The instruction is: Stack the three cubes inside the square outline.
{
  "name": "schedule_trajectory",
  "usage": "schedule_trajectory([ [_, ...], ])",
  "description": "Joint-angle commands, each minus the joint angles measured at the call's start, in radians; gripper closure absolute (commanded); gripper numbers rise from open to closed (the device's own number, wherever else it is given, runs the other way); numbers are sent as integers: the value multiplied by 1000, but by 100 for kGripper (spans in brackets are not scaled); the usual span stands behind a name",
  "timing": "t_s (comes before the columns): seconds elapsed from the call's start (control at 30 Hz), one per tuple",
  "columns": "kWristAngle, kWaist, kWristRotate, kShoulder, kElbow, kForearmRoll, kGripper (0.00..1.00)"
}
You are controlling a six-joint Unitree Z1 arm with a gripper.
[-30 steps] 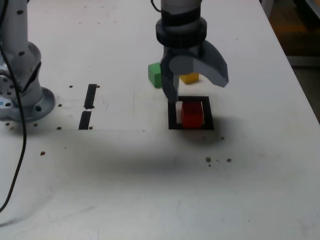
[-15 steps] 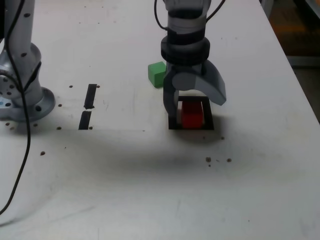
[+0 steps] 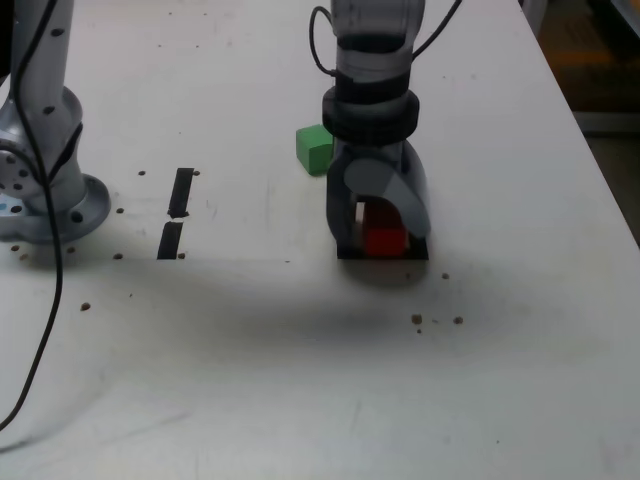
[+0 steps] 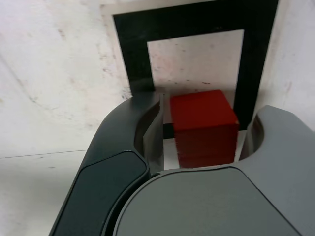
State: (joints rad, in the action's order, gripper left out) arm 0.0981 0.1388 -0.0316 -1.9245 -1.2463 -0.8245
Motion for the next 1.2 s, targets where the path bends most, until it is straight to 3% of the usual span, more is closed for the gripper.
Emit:
schedule_trajectory([
  [0.0,2,7,-1,-6,4,8,39],
  [0.13,0,13,1,-9,5,23,51],
  [0.27,-20,21,6,-5,8,50,74],
  [0.37,-34,25,10,0,13,46,82],
  [0.53,-52,25,23,18,2,-5,88],
  [0.8,-113,22,70,53,-23,-91,90],
  [1.17,-106,21,86,28,-49,-91,90],
])
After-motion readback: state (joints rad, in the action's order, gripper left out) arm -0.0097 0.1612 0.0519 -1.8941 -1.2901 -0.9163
